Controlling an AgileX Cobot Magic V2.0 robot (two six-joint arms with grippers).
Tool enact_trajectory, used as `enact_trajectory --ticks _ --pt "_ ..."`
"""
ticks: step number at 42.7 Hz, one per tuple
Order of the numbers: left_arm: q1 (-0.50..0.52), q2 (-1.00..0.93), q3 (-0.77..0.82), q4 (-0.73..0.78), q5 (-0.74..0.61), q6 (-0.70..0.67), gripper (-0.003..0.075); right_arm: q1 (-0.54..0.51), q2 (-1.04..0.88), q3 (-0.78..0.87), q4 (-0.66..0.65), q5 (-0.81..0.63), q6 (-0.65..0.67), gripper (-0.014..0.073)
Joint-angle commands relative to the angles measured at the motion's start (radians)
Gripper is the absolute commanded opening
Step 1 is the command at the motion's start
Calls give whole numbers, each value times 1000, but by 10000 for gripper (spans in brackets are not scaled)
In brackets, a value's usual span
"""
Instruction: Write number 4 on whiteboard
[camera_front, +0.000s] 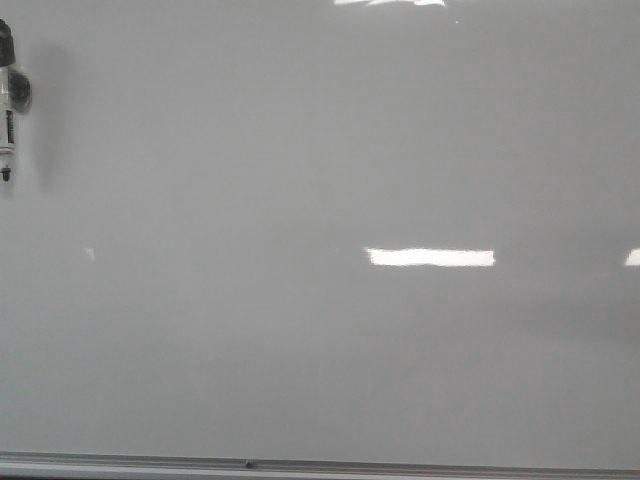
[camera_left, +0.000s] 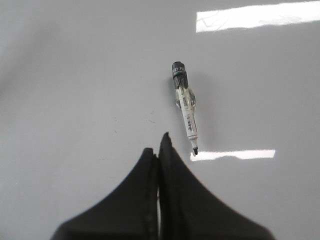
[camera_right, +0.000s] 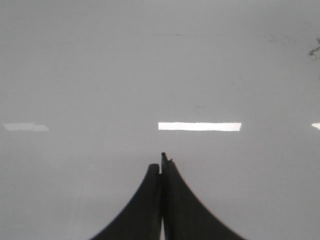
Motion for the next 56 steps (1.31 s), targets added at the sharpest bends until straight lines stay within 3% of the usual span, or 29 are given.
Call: enact_trajectory --ticks 1,9,23,37,45,56 --pt "0 -14 4 -1 -137 -12 -20 2 -21 -15 -14 -92 -4 -59" --pt "0 -13 -61 -1 -191 -14 -20 2 -20 -59 -17 -50 -4 -59" --pt "0 43 -424 35 126 -14 -20 2 47 -348 -17 200 -4 -59" --pt "0 327 -704 45 326 -14 -20 2 319 -721 -15 406 -4 -59" --pt "0 473 -763 38 356 -14 -20 2 479 -836 -15 473 -4 -59" --pt "0 617 -761 33 363 -14 -20 2 641 -841 -15 449 -4 -59"
